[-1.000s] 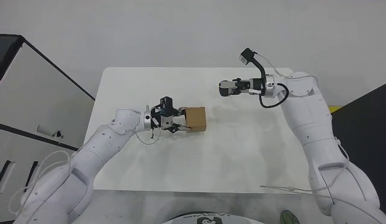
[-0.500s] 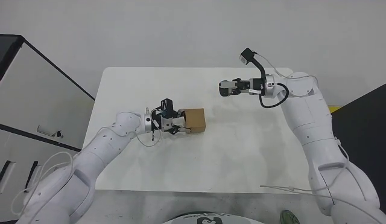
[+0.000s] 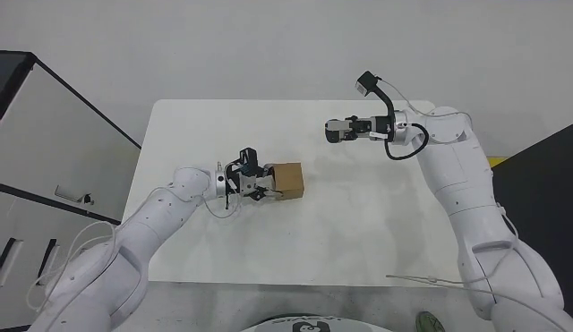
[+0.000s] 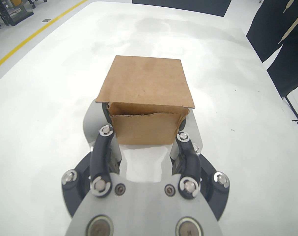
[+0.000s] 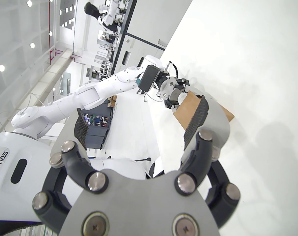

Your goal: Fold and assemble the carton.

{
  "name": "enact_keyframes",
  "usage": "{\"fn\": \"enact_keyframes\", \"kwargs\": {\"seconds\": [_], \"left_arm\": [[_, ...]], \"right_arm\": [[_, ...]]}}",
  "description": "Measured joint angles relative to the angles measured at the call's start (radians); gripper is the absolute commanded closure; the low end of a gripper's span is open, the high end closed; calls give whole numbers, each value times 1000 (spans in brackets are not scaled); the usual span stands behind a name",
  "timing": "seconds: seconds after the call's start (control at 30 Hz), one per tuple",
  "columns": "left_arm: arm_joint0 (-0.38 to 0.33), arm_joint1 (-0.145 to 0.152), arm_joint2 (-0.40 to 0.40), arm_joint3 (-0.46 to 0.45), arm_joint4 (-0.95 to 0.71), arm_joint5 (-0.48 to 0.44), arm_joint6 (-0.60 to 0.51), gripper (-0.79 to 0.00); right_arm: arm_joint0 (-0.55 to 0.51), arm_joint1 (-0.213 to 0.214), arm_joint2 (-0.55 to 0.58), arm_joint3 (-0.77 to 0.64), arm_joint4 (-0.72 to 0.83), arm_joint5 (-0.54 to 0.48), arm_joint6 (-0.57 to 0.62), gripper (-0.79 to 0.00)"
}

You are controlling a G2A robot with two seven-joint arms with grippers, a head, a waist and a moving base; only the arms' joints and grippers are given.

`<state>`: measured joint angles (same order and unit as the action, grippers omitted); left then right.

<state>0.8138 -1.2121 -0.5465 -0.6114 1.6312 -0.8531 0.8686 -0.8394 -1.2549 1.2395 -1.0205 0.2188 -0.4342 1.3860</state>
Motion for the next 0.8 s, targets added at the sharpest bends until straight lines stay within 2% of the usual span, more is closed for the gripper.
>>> {"fn": "enact_keyframes", "kwargs": {"seconds": [0.07,0.1,0.13,0.17,0.2,0.23,0.57,0.8], "left_arm": [[-3,-6,4,12,0,0,1,0],[-5,-8,6,17,0,0,2,-55],[-6,-11,8,24,0,0,3,-215],[-7,-13,10,28,0,0,3,-329],[-8,-15,11,33,0,0,4,-514],[-9,-17,13,39,0,0,5,-785],[-18,-25,13,82,-7,-3,45,-785],[-23,-13,0,98,-7,-9,89,-785]], "right_arm": [[0,0,0,0,0,0,0,-785],[0,0,0,0,0,0,0,-785],[0,0,0,0,0,0,0,-785],[0,0,0,0,0,0,0,-785],[0,0,0,0,0,0,0,-785],[0,0,0,0,0,0,0,-785],[0,0,0,0,0,0,0,-785],[0,0,0,0,0,0,0,-785]]}}
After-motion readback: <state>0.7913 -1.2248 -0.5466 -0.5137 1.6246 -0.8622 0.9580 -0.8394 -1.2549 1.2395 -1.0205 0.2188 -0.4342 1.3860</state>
